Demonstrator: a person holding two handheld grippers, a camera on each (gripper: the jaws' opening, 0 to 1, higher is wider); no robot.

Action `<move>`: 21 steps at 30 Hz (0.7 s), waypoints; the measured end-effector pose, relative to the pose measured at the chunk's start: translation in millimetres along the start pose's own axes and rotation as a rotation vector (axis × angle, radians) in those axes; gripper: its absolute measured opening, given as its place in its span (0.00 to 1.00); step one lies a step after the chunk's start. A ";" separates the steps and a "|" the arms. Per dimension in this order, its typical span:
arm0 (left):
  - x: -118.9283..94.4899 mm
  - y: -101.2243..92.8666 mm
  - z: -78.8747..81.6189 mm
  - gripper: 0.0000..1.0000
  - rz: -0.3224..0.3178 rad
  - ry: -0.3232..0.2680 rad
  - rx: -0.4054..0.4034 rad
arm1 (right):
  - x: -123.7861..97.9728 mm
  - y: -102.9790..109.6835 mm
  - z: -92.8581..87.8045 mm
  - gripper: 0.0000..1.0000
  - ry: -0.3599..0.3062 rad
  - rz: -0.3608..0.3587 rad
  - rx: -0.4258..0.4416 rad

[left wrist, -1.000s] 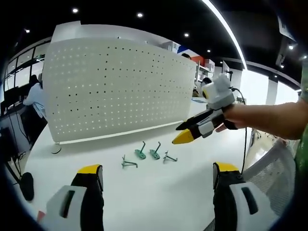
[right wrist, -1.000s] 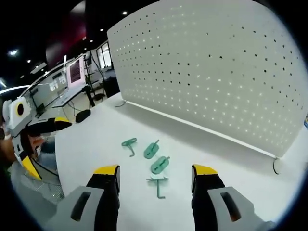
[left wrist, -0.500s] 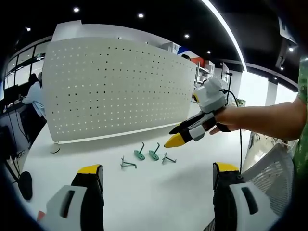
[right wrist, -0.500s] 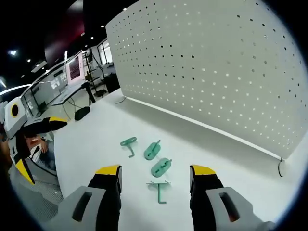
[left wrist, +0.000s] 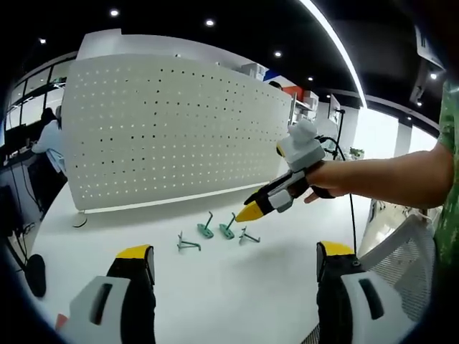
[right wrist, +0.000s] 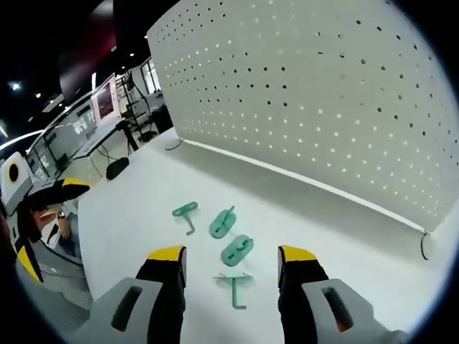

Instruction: Insert the hook assembly into the mounting plate slot until the hook locks in place.

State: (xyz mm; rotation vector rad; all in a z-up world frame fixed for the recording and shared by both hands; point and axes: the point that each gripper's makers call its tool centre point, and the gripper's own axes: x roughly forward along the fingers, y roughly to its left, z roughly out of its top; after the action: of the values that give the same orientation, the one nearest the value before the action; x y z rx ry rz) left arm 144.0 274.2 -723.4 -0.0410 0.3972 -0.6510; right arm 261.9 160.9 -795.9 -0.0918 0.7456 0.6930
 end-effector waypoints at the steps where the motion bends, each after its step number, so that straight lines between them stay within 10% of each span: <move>1: 0.1 -0.1 0.3 0.96 -0.001 -0.001 0.000 | 0.9 -0.8 -0.3 0.50 0.002 0.000 0.005; 21: 0.9 0.5 0.8 0.95 -0.012 -0.003 -0.012 | 17.8 -4.7 1.9 0.42 0.041 -0.005 0.058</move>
State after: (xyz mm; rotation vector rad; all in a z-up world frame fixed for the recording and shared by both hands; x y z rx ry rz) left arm 145.3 274.0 -723.0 -0.0558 0.3980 -0.6606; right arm 275.3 167.6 -806.9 -0.0547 0.8036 0.6662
